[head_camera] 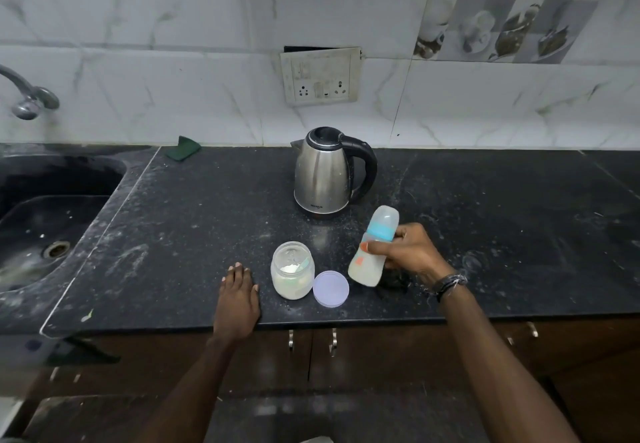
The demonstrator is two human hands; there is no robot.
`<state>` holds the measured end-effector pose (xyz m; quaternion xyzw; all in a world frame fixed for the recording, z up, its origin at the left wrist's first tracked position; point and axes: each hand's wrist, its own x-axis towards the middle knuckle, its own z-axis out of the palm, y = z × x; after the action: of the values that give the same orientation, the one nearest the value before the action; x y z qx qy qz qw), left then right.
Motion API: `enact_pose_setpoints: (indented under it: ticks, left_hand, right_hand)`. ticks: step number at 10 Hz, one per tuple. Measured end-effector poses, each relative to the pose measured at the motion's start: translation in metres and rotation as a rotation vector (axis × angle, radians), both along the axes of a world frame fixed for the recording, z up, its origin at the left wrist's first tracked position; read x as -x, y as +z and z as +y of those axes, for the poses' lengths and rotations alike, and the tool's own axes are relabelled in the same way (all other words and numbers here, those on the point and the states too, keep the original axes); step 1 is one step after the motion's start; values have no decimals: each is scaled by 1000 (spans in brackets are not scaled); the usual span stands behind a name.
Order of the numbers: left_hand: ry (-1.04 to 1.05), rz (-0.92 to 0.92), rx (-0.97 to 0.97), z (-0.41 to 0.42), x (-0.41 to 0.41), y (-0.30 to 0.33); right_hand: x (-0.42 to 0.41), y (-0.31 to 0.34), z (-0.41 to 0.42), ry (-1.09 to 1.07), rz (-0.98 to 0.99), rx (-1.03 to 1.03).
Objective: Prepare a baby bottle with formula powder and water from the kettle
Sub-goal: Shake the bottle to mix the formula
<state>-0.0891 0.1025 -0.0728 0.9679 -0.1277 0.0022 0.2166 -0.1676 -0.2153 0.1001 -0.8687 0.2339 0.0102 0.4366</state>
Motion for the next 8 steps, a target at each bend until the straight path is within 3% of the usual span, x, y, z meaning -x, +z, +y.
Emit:
enact_pose_setpoints:
  ticks: [4, 5, 6, 7, 8]
  left_hand:
    - [-2, -6, 12, 0, 0, 1]
    - [0, -2, 10, -1, 0, 0]
    - [3, 2, 6, 0, 1, 1]
    - [1, -14, 4, 0, 0, 0]
    - [1, -2, 0, 0, 1, -1]
  right_hand:
    - [-2, -2, 8, 51, 101, 33]
    - [-3, -5, 10, 9, -17, -35]
    - [-5, -2, 4, -14, 65, 69]
    - [-4, -6, 3, 40, 51, -43]
    - [-7, -9, 0, -38, 15, -20]
